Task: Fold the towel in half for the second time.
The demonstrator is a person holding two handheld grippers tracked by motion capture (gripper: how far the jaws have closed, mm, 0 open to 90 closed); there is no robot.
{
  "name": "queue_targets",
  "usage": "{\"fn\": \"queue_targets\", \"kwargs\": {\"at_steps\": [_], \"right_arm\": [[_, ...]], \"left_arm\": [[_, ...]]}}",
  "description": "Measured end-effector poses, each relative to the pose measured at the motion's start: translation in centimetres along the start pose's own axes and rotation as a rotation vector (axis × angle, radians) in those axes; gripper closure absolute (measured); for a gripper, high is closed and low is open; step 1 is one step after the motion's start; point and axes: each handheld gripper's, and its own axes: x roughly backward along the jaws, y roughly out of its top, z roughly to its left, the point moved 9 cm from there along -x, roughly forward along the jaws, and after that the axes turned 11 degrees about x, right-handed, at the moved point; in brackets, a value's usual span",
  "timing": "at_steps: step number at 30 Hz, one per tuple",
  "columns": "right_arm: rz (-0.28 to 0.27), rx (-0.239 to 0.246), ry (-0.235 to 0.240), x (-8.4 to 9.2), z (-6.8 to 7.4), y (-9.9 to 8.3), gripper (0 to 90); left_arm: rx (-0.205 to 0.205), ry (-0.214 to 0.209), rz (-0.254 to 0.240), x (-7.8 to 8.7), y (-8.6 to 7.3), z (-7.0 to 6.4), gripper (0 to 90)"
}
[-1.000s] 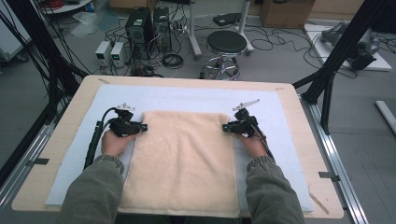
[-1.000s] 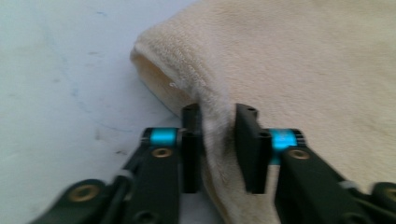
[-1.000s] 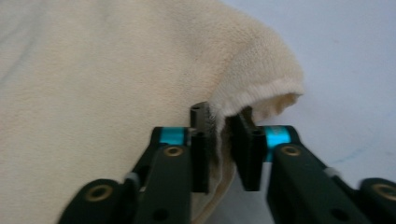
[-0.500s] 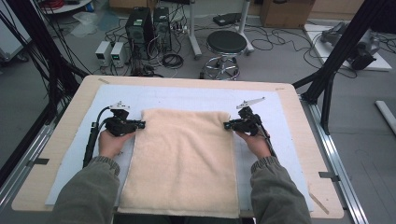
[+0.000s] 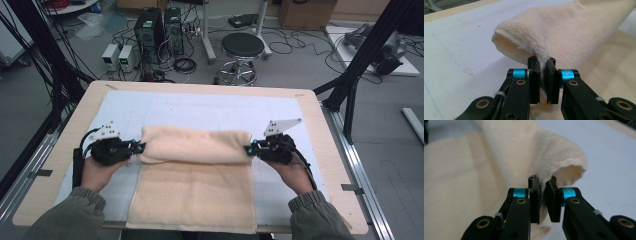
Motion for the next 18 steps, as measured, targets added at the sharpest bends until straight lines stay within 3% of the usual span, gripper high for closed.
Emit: {"fn": "queue_targets", "kwargs": {"at_steps": [2,4,8,11,18], "right_arm": [[-0.002,0.027,0.013,0.2,1.9,-0.7,82.9],[0.039,0.028,0.046,-0.1,3.4,-1.9,82.7],[0.069,0.008,0.087,-0.8,5.1,-4.3,80.4],[0.074,-0.027,0.099,-0.7,5.4,-5.4,74.6],[0.018,-0.050,0.022,1.0,4.1,-4.9,53.6]], "left_arm": [[-0.004,-0.017,0.011,0.5,-1.7,-1.0,83.1],[-0.003,-0.032,0.049,0.9,-3.5,-1.7,82.6],[-0.012,-0.034,0.104,1.8,-6.0,-2.2,79.9],[-0.019,-0.024,0.129,2.6,-6.8,-2.1,77.5],[0.002,0.003,0.100,3.8,-6.2,-1.1,62.7]]}}
